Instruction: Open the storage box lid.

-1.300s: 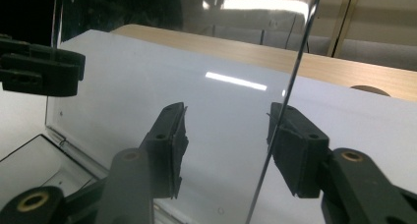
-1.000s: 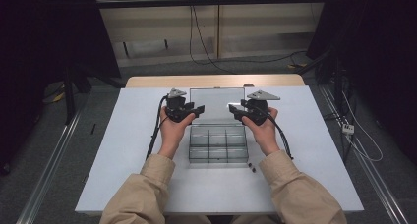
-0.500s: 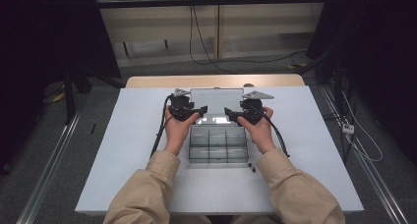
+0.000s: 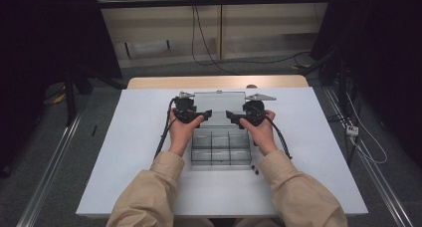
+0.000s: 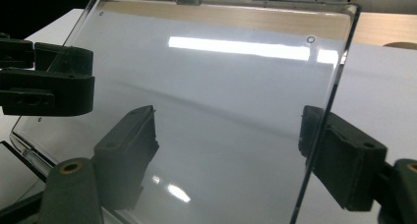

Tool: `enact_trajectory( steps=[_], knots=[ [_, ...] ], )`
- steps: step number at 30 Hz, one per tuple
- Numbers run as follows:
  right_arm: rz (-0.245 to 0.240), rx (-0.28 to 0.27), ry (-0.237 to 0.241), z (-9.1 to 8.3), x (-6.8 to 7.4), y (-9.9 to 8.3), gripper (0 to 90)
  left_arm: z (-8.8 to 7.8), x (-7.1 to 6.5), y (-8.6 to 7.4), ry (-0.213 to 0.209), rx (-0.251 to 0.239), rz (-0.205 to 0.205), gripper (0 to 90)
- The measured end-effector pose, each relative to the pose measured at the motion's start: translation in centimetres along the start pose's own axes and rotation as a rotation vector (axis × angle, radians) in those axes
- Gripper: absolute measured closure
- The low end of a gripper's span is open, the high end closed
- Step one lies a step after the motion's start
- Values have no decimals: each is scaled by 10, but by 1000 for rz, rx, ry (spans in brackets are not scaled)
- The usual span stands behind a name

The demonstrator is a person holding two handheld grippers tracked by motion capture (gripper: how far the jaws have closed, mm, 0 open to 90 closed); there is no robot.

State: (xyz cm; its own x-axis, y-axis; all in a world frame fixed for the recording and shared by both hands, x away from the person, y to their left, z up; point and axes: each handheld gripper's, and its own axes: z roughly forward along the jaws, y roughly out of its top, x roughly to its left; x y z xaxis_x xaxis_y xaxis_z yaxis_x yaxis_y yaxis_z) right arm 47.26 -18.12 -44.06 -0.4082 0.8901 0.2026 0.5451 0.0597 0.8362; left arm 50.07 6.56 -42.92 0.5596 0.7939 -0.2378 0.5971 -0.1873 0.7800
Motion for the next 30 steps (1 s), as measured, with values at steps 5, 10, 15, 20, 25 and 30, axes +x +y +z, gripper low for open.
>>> enact_trajectory(
  steps=[5,10,15,20,25,30],
  knots=[
    [0,16,-5,3,-1,-2,186,4,0,-2,1,20,-8,253],
    [20,42,2,5,-4,-4,164,8,1,-5,-2,47,-21,203],
    [42,60,1,9,-6,-7,143,13,2,-8,-5,65,-45,155],
    [73,77,11,10,-8,-8,140,14,3,-9,-7,74,-57,135],
    [98,101,25,11,-8,-10,113,15,4,-10,-15,99,-72,114],
    [132,119,37,13,-9,-12,91,16,5,-11,-26,119,-102,109]
  ],
)
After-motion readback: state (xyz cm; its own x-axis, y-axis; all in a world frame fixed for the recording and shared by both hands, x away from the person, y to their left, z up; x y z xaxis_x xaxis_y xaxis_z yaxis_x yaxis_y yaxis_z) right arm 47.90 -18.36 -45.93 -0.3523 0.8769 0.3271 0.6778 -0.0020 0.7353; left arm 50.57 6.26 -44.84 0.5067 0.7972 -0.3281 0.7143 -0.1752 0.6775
